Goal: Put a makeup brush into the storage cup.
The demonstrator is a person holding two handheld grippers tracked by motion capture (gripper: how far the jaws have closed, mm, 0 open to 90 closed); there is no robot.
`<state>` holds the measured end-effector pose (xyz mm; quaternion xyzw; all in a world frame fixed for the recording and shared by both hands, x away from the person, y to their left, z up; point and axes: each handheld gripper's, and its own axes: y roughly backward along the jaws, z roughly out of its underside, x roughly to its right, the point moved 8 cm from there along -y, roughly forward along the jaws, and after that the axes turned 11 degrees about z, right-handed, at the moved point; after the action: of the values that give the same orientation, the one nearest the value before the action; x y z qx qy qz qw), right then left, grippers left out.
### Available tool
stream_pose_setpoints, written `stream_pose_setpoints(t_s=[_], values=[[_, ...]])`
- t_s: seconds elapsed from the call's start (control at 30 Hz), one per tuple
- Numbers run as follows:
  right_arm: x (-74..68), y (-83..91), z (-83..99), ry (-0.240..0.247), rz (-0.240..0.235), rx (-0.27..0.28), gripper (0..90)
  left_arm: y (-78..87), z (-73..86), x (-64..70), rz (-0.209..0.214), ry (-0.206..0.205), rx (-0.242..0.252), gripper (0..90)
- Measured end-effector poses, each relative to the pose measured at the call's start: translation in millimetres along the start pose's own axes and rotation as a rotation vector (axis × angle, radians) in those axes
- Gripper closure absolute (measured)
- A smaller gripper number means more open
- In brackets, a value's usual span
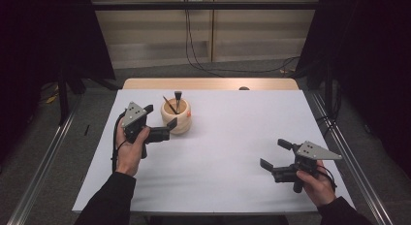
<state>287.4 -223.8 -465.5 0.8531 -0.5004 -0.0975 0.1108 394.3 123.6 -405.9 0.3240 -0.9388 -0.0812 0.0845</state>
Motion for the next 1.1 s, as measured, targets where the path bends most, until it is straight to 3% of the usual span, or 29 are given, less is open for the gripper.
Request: stream_pose_setpoints(t_s=[0.17,0.3,0.57,0.67,0.8,0.83,0.97,1.03,1.1], values=[[-0.7,0.4,0.3,-0.006,-0.008,-0.004,0.0,7.2,2.9,11.6,0.03,0.007,-0.004,1.0],[-0.6,0.2,0.7,-0.01,0.004,-0.006,0.0,12.8,7.6,12.4,0.02,0.033,-0.006,1.9],[1.2,2.8,-2.3,-0.016,0.03,0.007,0.0,34.5,19.0,23.7,0.014,-0.021,-0.033,1.2],[4.1,5.4,-0.5,-0.008,0.036,0.004,0.0,41.9,23.0,25.4,0.014,0.019,-0.014,1.6],[5.9,8.2,0.1,0.008,0.048,0.004,0.0,50.4,31.1,27.2,-0.002,0.033,-0.002,1.5],[5.6,8.3,-0.2,0.005,0.048,0.005,0.0,51.5,34.1,28.3,0.007,0.06,-0.004,1.3],[4.9,8.8,0.7,0.004,0.049,0.003,0.0,58.1,44.8,33.9,-0.014,0.03,-0.029,1.3],[5.2,8.9,1.6,0.014,0.046,0.0,0.0,63.5,47.2,35.6,-0.025,0.017,-0.026,1.4],[5.4,8.9,1.8,0.014,0.053,0.0,0.0,68.7,48.0,37.7,-0.039,0.026,0.007,1.1]])
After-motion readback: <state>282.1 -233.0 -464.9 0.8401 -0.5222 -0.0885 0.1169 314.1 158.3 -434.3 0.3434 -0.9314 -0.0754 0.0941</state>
